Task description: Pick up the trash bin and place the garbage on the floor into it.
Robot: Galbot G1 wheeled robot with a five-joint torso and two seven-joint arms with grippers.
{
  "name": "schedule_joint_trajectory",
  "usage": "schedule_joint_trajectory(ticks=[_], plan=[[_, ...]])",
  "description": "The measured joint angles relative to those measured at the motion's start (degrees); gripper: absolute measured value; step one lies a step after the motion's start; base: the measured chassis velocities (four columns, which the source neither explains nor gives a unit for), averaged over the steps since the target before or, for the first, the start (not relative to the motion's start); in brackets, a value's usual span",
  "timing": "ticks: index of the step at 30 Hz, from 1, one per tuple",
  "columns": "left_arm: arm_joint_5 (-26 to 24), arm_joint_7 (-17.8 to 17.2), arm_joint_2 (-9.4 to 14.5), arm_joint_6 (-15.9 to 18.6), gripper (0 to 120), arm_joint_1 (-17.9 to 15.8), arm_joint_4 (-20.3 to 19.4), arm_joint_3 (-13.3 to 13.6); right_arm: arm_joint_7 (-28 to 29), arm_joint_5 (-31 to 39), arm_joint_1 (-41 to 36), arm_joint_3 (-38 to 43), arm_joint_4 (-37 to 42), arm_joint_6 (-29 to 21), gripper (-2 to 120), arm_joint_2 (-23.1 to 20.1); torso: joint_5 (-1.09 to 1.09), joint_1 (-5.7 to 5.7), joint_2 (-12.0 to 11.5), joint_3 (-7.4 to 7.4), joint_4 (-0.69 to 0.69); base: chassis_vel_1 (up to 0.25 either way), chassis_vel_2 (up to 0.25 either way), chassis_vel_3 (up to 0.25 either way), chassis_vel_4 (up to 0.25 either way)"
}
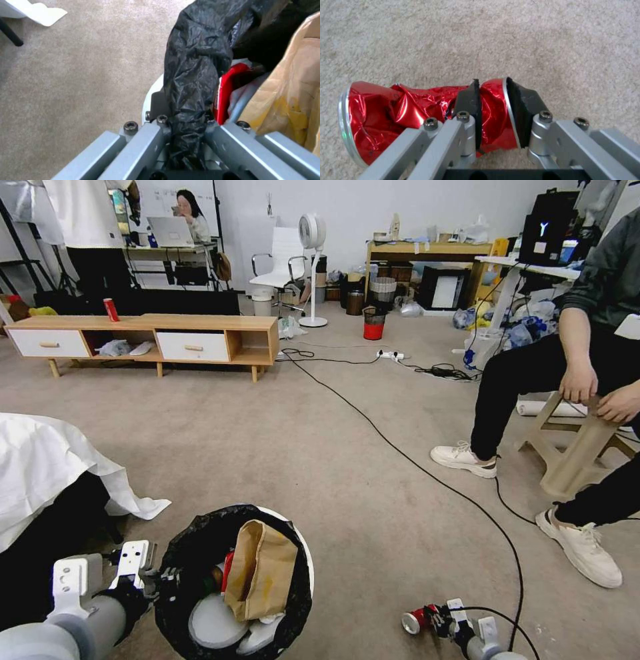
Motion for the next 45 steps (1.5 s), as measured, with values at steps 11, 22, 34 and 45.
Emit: schedule_joint_trajectory(ticks=[11,22,34,45], plan=[[0.1,0.0,0.0,0.0,1,-0.1,0.3,0.3,0.2,0.3,-1.6,2.3,3.0,-0.3,18,-1.4,0.01,0.00,0.0,0.01,-0.03,0.000,0.000,0.000,0.000],[0.1,0.1,1.2,0.0,1,-0.1,1.0,1.2,-3.8,3.7,-3.2,11.0,15.1,7.4,18,-3.5,-0.01,0.00,0.0,0.01,-0.01,0.000,0.000,0.000,0.000],[-4.1,-1.0,5.5,0.0,1,-0.5,1.0,2.6,-5.0,20.1,1.5,5.6,36.1,8.8,18,-9.5,-0.01,0.00,0.0,0.01,0.03,0.000,0.000,0.000,0.000],[-8.2,-1.1,13.5,0.0,1,-2.1,2.6,5.5,-12.0,32.9,13.4,-3.7,44.7,12.3,18,-15.4,-0.01,0.00,0.0,0.00,0.01,0.000,0.000,0.000,0.000]])
